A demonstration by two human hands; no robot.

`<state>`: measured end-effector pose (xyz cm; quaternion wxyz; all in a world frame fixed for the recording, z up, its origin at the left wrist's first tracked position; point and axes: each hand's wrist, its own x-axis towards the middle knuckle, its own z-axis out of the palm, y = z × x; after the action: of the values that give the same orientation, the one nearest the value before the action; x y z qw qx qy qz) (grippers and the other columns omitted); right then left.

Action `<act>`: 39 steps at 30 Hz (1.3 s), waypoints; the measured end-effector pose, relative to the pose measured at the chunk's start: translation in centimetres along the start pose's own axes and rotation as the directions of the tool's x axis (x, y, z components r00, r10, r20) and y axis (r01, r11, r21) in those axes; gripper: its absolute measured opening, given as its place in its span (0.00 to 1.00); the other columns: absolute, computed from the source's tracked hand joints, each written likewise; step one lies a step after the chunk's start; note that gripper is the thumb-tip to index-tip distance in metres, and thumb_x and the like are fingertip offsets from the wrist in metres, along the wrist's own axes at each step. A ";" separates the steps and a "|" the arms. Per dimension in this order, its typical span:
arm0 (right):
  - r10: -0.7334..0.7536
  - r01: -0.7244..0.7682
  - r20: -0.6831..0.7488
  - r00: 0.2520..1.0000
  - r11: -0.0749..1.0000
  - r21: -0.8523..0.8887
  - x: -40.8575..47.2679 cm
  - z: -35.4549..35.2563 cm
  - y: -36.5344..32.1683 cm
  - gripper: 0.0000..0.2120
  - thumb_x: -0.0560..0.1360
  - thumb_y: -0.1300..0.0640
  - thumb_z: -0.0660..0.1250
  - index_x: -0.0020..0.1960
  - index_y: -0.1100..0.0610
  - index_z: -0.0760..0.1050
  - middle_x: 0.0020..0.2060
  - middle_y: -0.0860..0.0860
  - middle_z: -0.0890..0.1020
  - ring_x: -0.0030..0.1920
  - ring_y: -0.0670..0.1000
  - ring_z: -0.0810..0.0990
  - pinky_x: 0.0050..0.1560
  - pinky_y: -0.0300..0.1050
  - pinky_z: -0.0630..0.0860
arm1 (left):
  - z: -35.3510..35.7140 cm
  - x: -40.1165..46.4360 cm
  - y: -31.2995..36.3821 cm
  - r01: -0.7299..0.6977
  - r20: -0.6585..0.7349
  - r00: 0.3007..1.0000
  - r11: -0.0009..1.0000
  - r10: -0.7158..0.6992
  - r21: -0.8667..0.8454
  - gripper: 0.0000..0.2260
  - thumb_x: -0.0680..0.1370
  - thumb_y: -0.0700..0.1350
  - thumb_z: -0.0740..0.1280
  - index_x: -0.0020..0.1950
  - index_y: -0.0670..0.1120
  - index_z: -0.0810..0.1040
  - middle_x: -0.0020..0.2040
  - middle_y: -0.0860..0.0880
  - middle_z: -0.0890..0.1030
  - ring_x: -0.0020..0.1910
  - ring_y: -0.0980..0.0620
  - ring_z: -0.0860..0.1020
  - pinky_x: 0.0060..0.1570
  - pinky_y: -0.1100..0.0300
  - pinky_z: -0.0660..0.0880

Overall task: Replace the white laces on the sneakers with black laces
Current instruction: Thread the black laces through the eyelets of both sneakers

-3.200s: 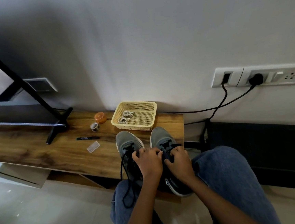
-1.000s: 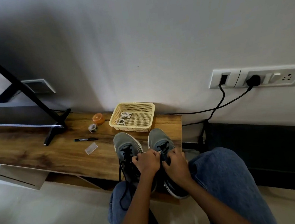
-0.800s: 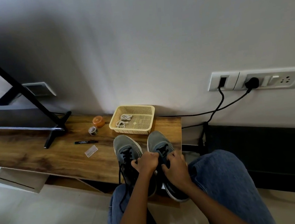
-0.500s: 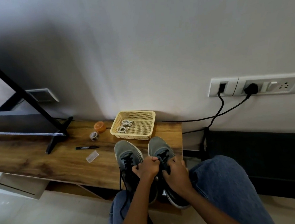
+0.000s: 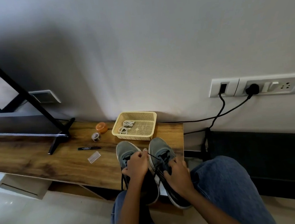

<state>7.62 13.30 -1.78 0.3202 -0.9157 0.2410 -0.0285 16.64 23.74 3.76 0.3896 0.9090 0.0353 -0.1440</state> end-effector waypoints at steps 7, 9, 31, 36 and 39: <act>0.004 -0.004 -0.009 1.000 1.000 0.018 -0.1 -0.2 -0.2 0.10 0.77 0.52 0.62 0.56 0.56 0.73 0.58 0.50 0.69 0.63 0.52 0.66 0.62 0.49 0.63 | -7.4 -2.9 2.2 -0.139 -0.169 0.983 0.900 0.075 -0.413 0.14 0.82 0.49 0.60 0.38 0.46 0.76 0.37 0.49 0.77 0.39 0.51 0.74 0.45 0.54 0.68; 0.009 -0.009 -0.003 1.000 1.000 0.017 -0.2 -0.3 -0.4 0.11 0.77 0.52 0.62 0.57 0.56 0.72 0.58 0.50 0.70 0.63 0.52 0.66 0.62 0.50 0.64 | -9.2 -4.1 3.4 -0.196 -0.219 0.970 0.862 0.101 -0.467 0.14 0.82 0.48 0.59 0.39 0.46 0.76 0.37 0.49 0.76 0.38 0.54 0.73 0.43 0.58 0.68; -0.101 0.115 -0.085 0.991 0.975 0.188 -2.9 -3.2 -2.6 0.12 0.74 0.52 0.67 0.57 0.50 0.71 0.54 0.44 0.72 0.60 0.46 0.67 0.62 0.49 0.64 | -10.3 -9.2 6.6 -0.232 -0.142 0.971 0.598 0.195 -0.767 0.08 0.81 0.45 0.60 0.53 0.47 0.79 0.50 0.50 0.83 0.48 0.53 0.80 0.52 0.57 0.77; -0.148 -0.142 0.272 0.951 0.572 0.808 -6.7 -6.0 -5.4 0.07 0.80 0.57 0.61 0.52 0.58 0.77 0.43 0.49 0.82 0.42 0.45 0.80 0.43 0.38 0.75 | -6.0 -10.8 4.7 -0.078 0.011 0.990 0.610 0.141 -0.788 0.08 0.81 0.41 0.61 0.52 0.48 0.79 0.46 0.52 0.84 0.44 0.57 0.82 0.44 0.65 0.78; -0.134 -0.214 0.287 0.949 0.397 0.892 -7.6 -6.4 -5.5 0.09 0.81 0.59 0.59 0.50 0.62 0.76 0.37 0.52 0.82 0.36 0.48 0.80 0.37 0.39 0.75 | -4.4 -11.2 3.4 -0.051 0.009 0.996 0.662 0.087 -0.748 0.08 0.81 0.39 0.61 0.51 0.47 0.80 0.45 0.50 0.84 0.44 0.57 0.82 0.43 0.65 0.79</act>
<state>1.88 16.86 7.38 0.8039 -0.5745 0.1539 -0.0026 7.56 25.08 12.26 0.7335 0.6670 0.0481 -0.1217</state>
